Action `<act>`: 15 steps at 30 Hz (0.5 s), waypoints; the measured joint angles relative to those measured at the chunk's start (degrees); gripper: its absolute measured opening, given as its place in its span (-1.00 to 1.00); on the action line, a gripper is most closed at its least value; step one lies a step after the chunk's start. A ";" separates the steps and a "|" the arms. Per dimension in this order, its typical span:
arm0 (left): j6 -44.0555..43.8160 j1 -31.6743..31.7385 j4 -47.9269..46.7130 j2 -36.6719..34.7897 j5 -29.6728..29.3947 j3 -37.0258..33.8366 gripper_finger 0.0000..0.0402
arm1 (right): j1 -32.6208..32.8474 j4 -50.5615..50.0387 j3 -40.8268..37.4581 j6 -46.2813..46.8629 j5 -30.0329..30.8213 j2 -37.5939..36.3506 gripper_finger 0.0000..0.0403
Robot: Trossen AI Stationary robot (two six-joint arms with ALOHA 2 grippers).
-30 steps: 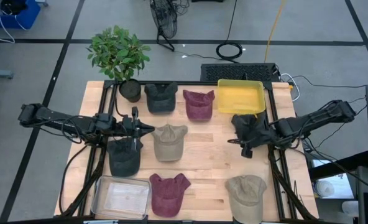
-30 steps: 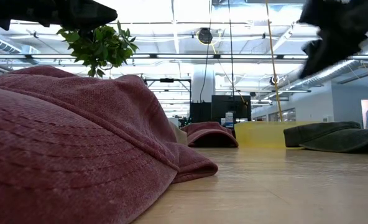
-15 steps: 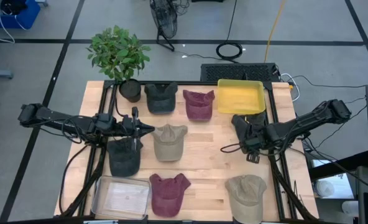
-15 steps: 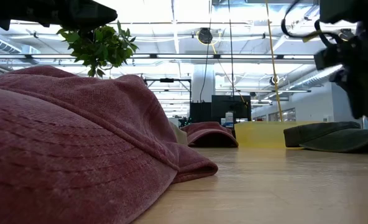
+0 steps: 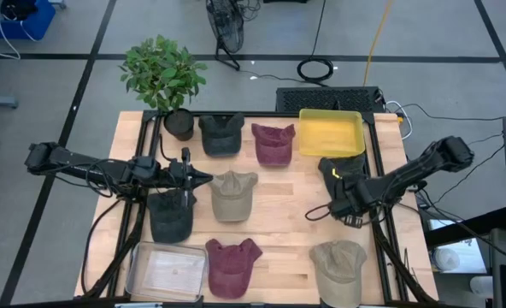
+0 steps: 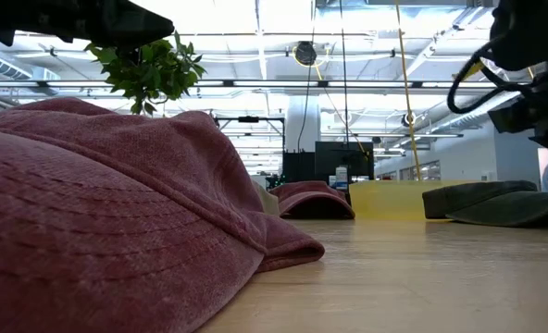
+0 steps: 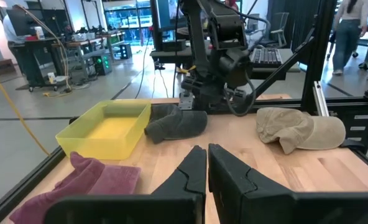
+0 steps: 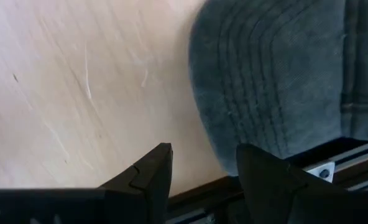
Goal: Pick & Place hat
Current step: Put the middle black cap into the transparent bin
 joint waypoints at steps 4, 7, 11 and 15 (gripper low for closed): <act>0.00 -0.02 0.00 0.00 0.00 0.00 -0.88 | 1.88 -0.04 0.00 2.46 4.67 1.47 -0.17; -0.24 -0.01 0.00 0.00 0.00 0.00 -0.88 | 2.81 -0.07 0.00 2.66 6.12 2.87 -0.17; -0.42 0.00 -0.02 0.00 0.00 0.00 -0.88 | 4.18 -0.06 0.00 3.25 6.10 5.56 -0.17; -0.42 -0.01 -0.02 0.00 0.00 0.00 -0.88 | 6.22 -0.10 0.00 4.57 6.22 8.71 -0.17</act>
